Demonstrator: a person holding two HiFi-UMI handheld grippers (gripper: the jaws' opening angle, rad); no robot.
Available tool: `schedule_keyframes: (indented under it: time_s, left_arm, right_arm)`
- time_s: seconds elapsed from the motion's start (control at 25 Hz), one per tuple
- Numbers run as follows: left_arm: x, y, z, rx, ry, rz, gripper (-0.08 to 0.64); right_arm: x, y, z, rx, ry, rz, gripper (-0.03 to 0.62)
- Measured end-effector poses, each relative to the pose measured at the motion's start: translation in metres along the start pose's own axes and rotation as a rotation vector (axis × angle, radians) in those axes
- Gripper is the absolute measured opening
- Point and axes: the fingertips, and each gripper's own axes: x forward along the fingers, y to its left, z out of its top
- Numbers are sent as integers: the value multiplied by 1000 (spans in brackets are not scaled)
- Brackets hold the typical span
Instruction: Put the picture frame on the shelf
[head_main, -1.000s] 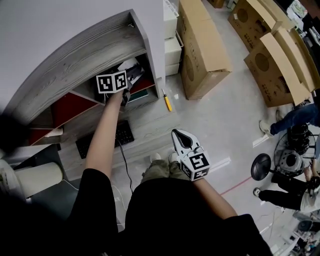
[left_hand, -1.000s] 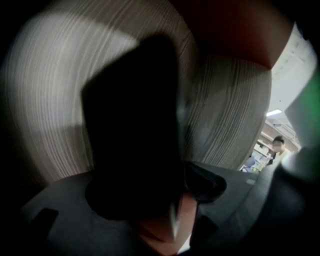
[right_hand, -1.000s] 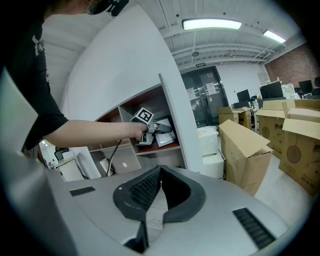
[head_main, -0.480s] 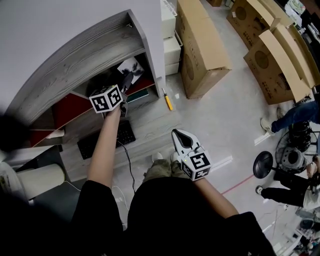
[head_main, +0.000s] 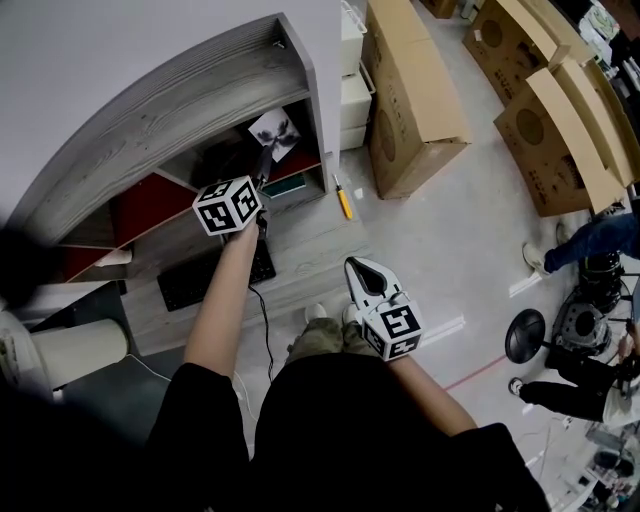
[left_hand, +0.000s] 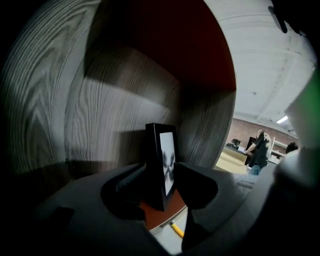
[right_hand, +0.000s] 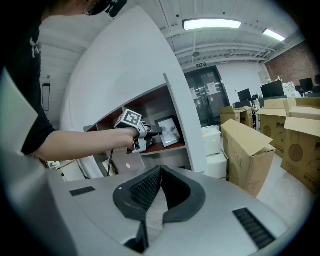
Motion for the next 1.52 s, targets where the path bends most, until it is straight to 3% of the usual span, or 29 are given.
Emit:
schedule_keyframes:
  time_s: [0.28,0.68,1.16,1.24,1.32,1.52]
  left_arm:
    - [9,3,3,33,18,33,100]
    - [30,16,16,87,41,43,97]
    - [45,15,24,102,26,-23,103]
    - [46,15,21,96,35,-32,125]
    - [45,14,18,93,49,-43,223]
    - [28,14,16,78,35,-30,235]
  right_arm:
    - [-6,-2,-5,9,-2,-21,12]
    - [-14,-10,-8,20,-4,-61,13]
    - [-19,-12,-9,20,-4,-99,14]
    - [-18,-10,-11,10,0,-99,14]
    - [-18,-7,-11,0,1,-97,13]
    - [-20,-6,-11,4,-7,-92,14]
